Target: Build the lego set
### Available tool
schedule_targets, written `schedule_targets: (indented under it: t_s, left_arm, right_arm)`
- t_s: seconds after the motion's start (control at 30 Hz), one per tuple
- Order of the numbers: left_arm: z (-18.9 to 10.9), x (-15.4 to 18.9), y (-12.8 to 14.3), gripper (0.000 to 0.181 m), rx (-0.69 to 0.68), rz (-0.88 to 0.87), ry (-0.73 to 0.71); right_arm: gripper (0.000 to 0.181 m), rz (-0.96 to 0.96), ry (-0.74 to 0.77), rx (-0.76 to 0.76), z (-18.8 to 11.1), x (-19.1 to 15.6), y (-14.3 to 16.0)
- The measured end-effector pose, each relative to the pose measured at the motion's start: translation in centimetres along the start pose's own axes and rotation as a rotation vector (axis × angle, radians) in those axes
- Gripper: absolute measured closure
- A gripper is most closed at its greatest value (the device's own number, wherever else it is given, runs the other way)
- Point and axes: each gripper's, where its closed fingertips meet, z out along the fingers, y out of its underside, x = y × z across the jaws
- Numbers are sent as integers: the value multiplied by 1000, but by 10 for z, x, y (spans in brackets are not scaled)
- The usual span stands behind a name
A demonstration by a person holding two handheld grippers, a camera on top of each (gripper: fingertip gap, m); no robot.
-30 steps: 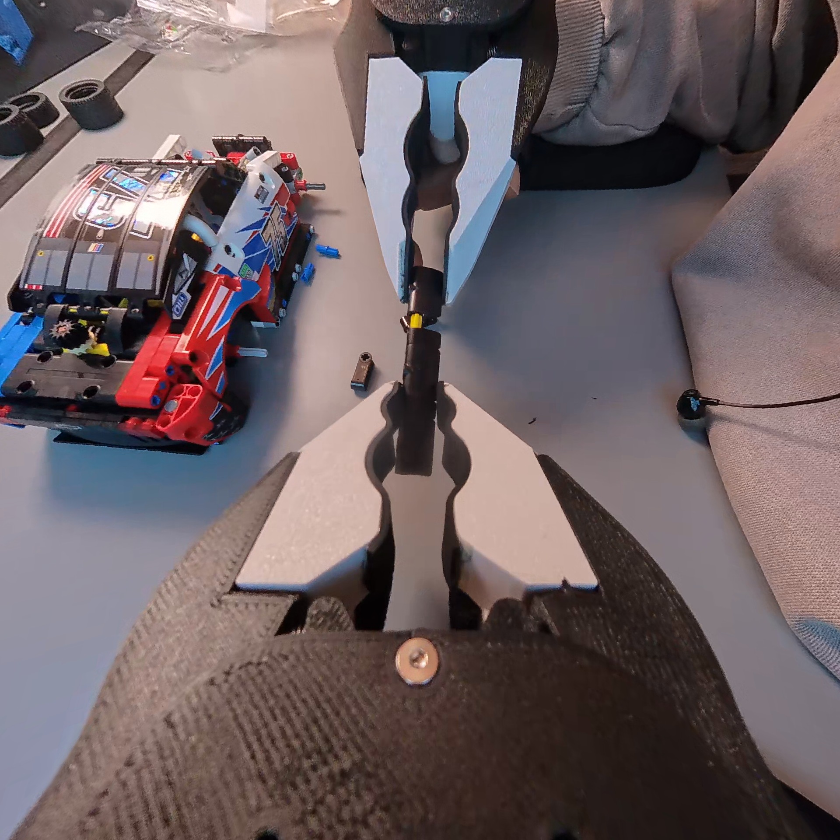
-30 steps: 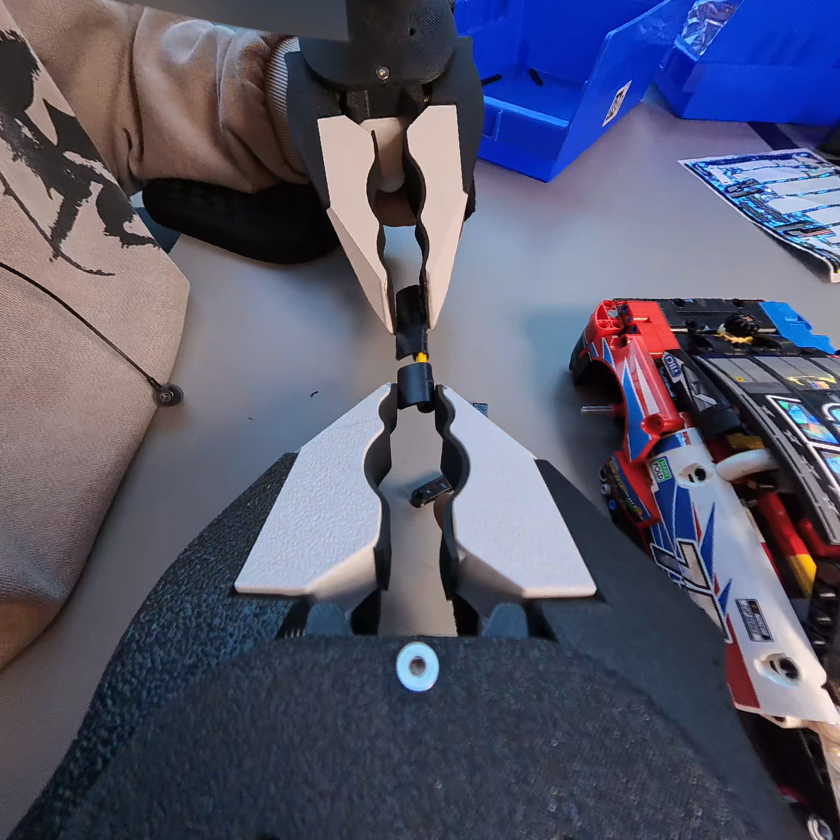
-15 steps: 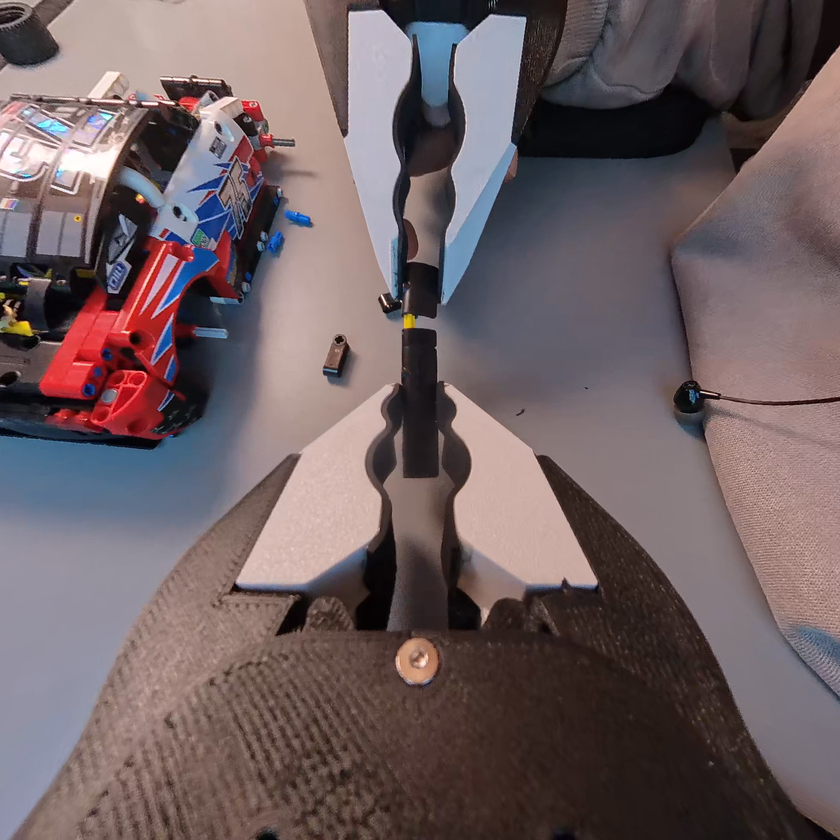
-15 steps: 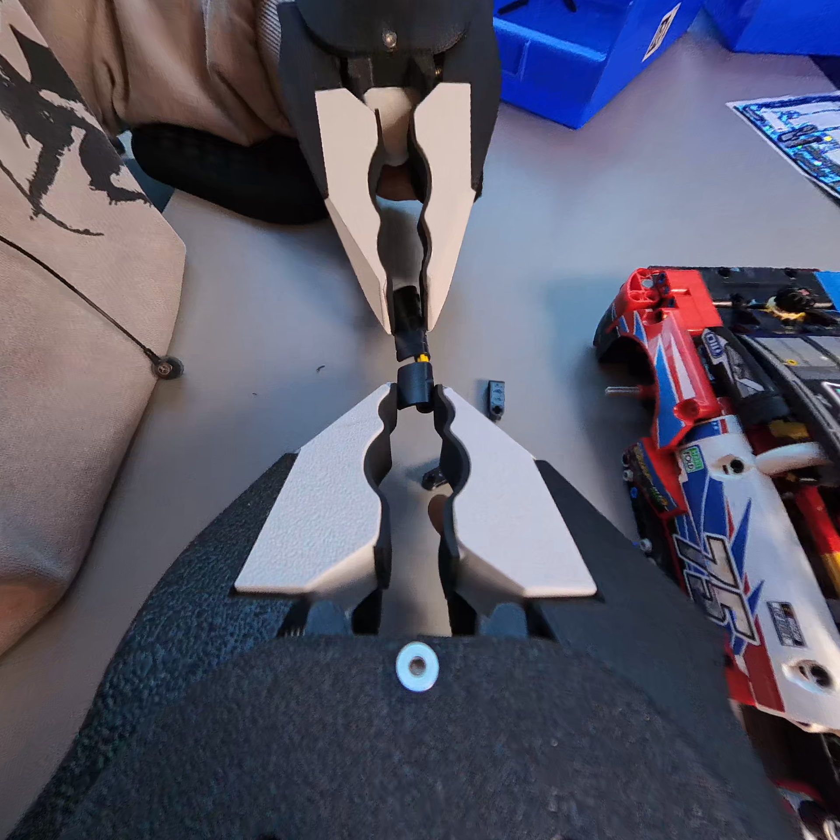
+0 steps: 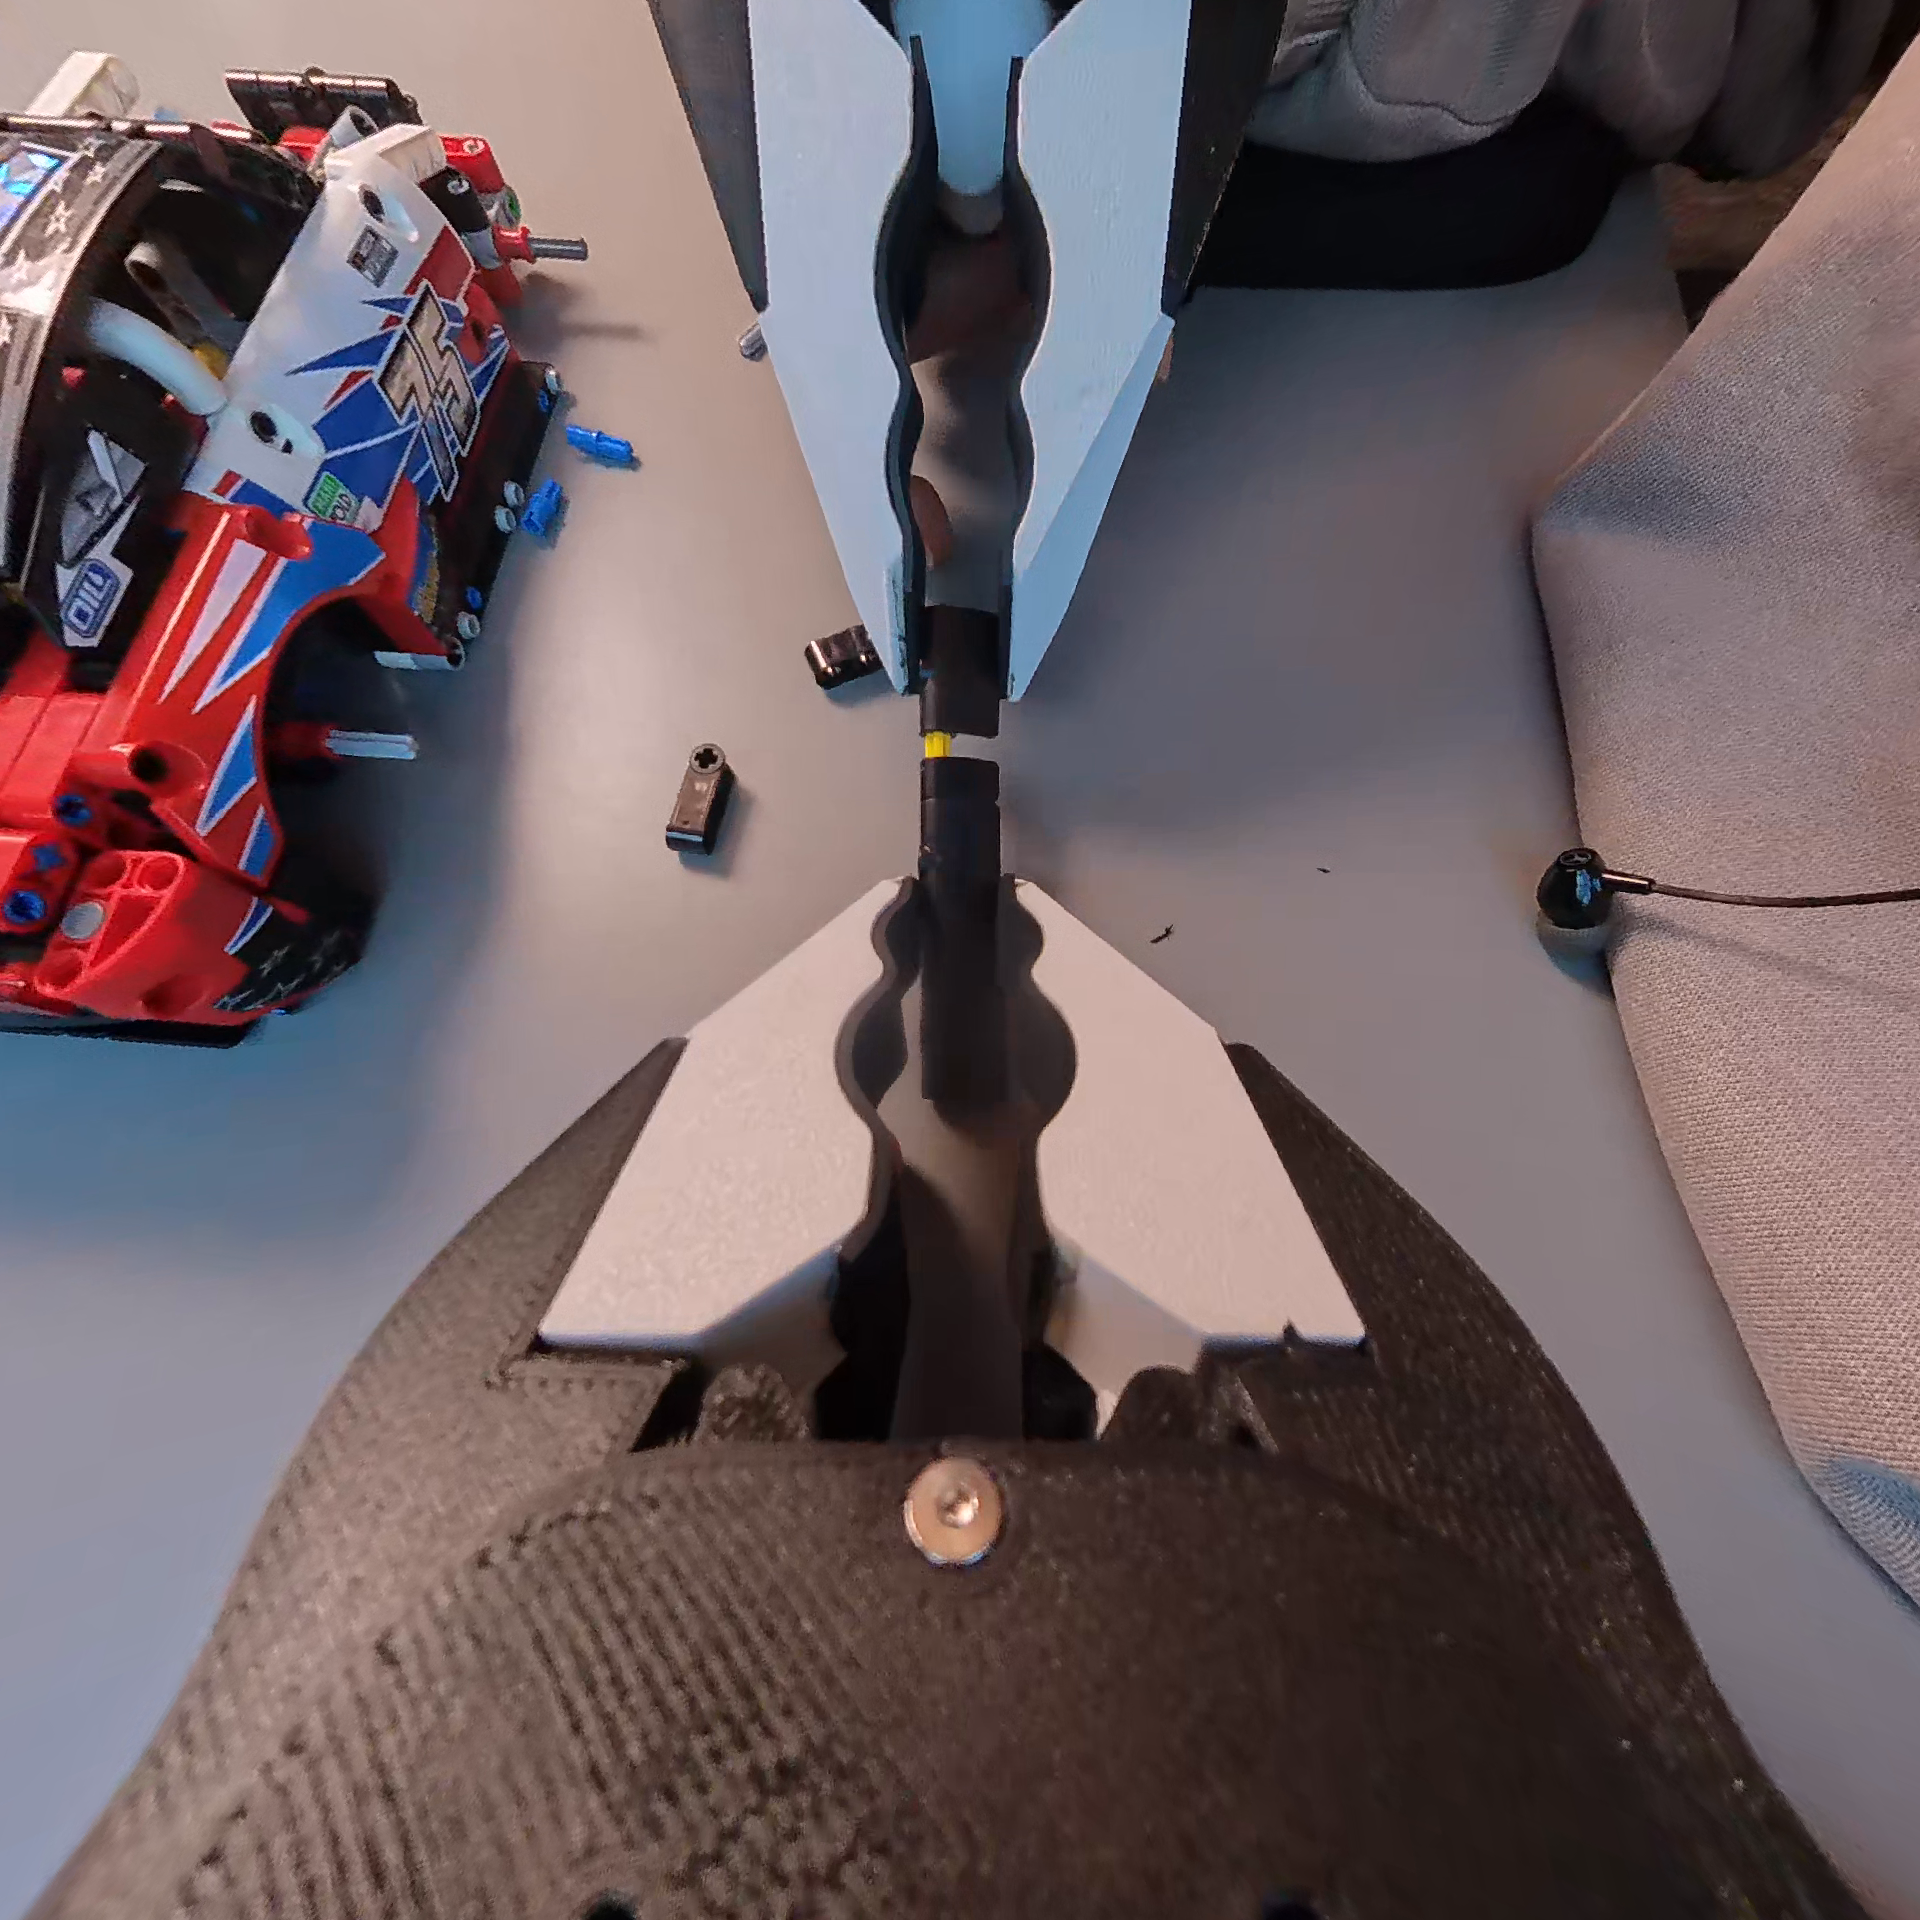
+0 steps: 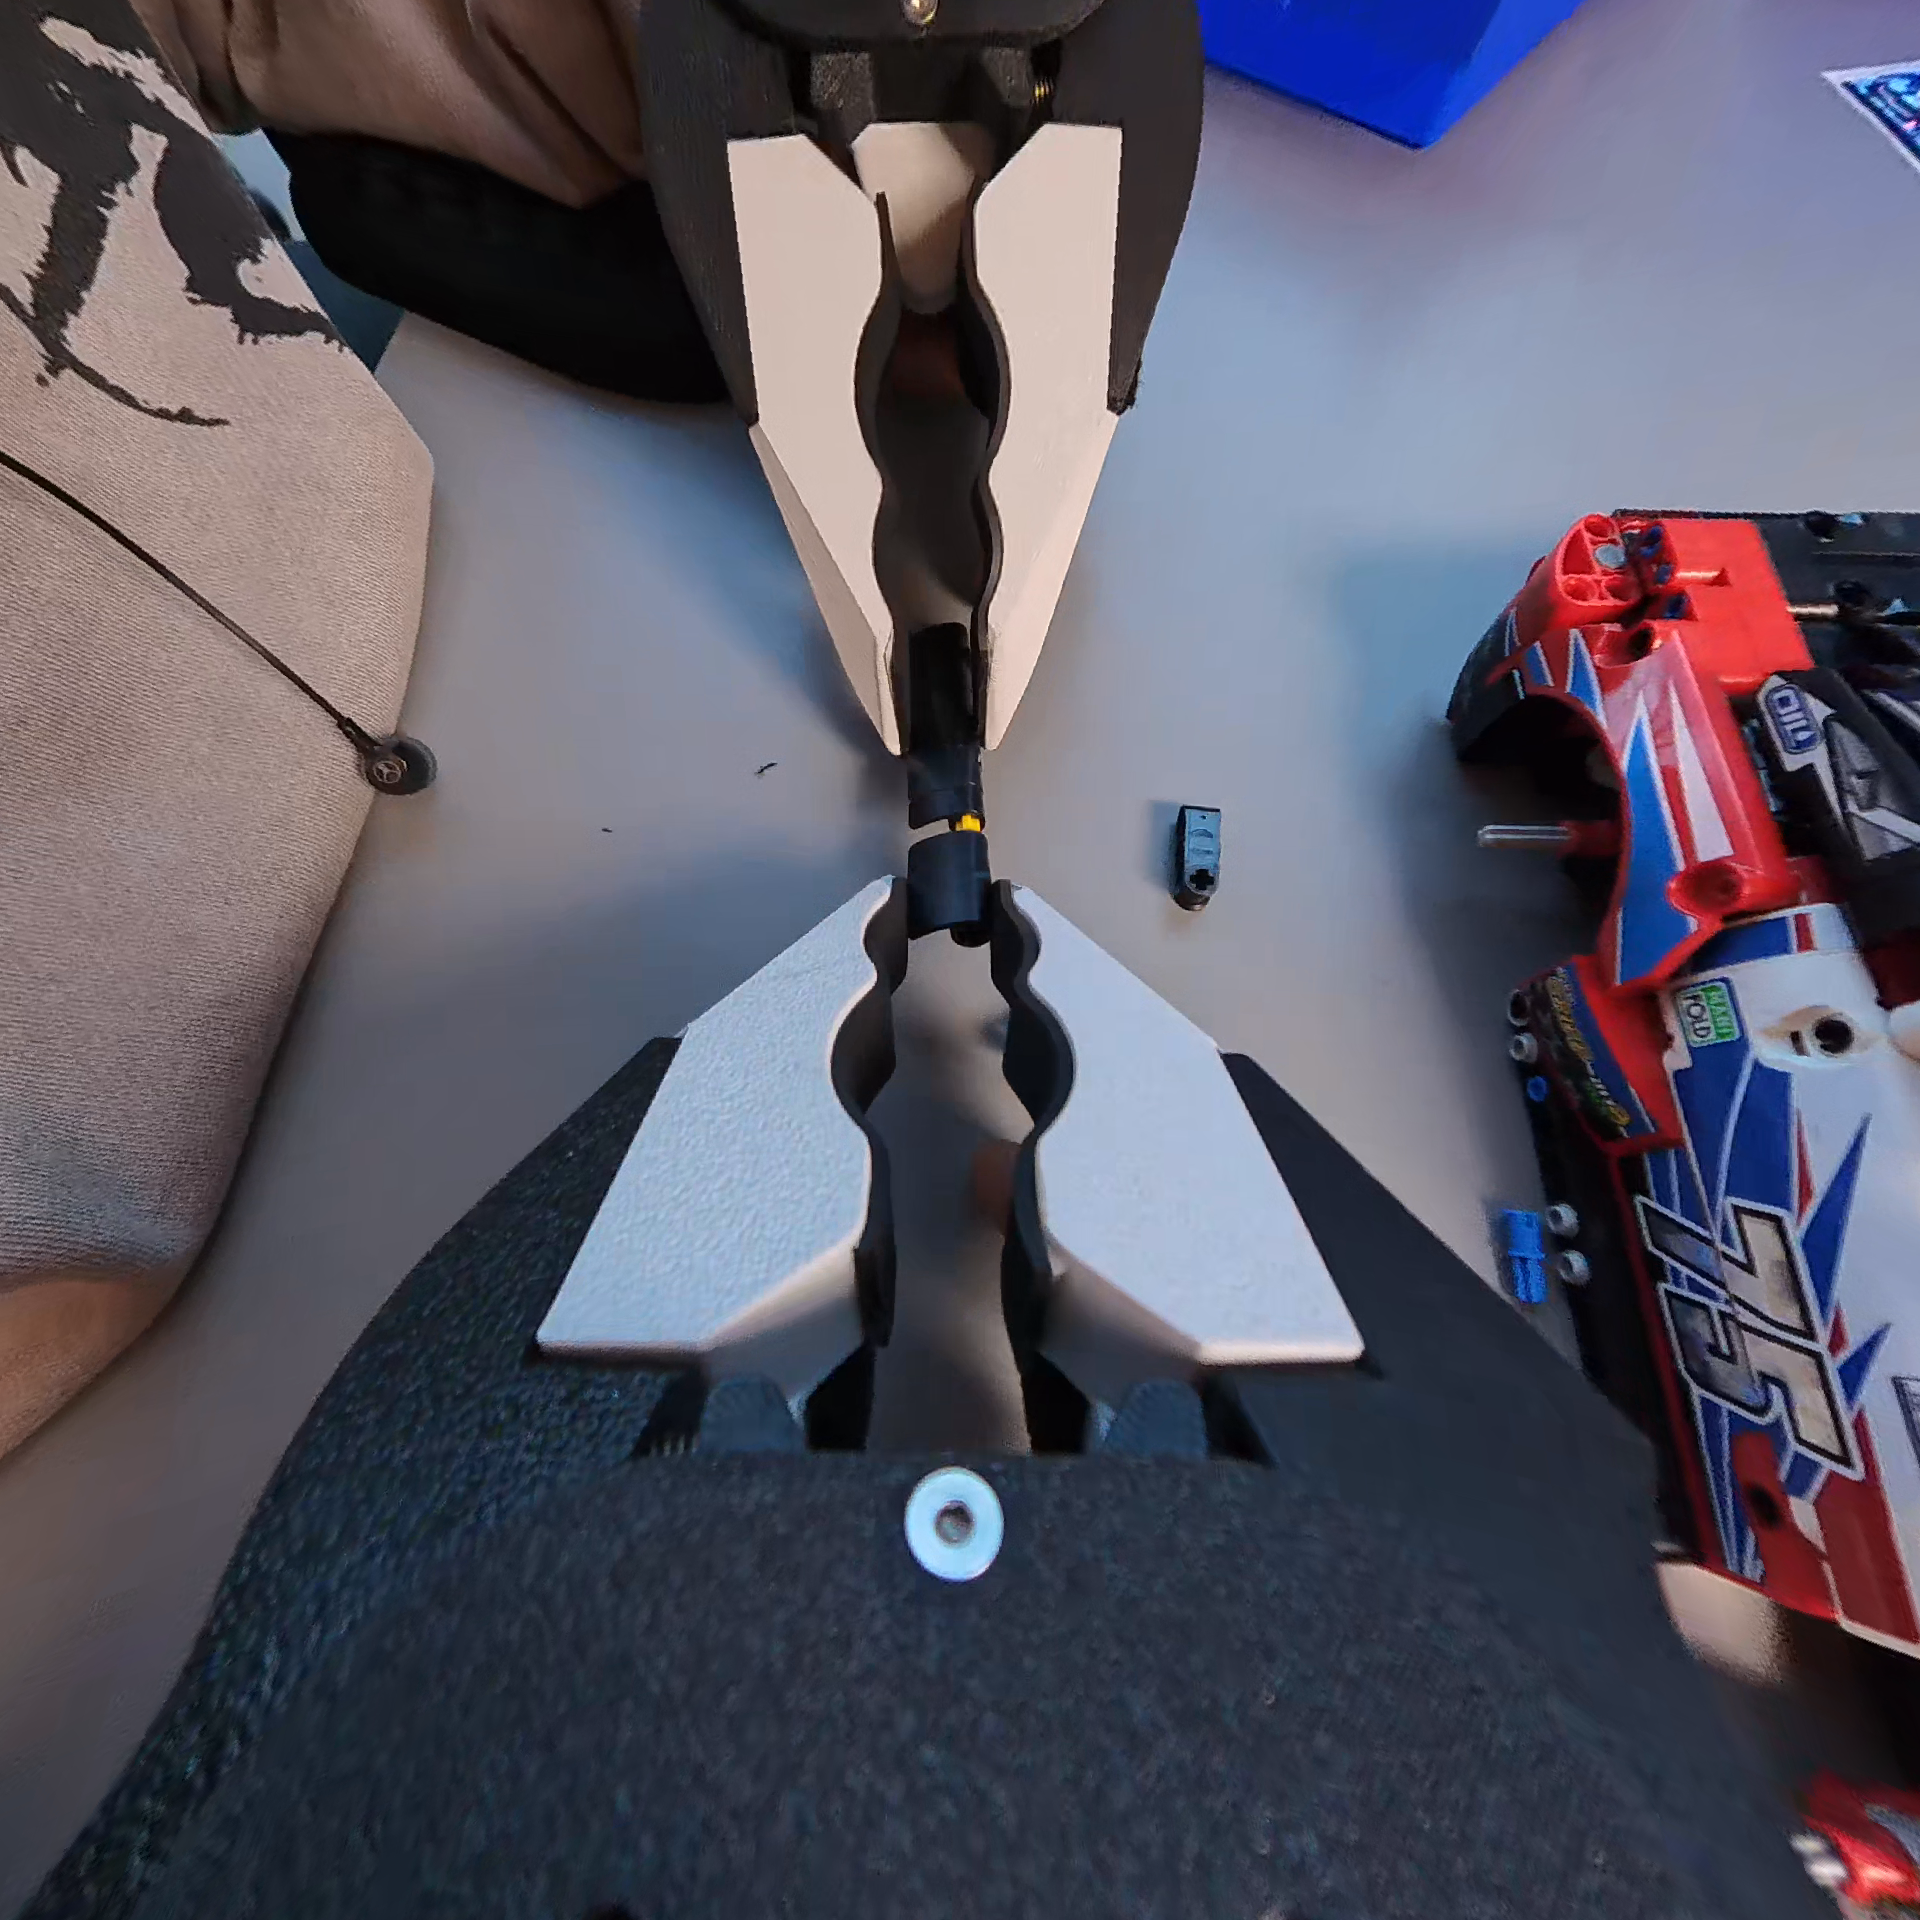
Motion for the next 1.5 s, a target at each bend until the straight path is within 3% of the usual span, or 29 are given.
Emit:
schedule_targets:
  t_s: [1.07, 1.23, 1.33, 1.5]
  left_arm:
    - [-8, -2, -5, 168, 15, 49, -15]
    - [-7, 0, -4, 168, 3, 77, -37]
    - [-7, 0, -7, 168, 20, 72, -38]
    - [-13, -5, -17, 168, 95, 36, -48]
  right_arm:
    - [168, -20, 53, 53, 3, 1, -10]
    - [157, -83, 80, 20, 10, -4, -9]
    - [167, -109, 119, 3, 12, -1, -9]
    - [167, -108, 146, 39, 5, 3, -17]
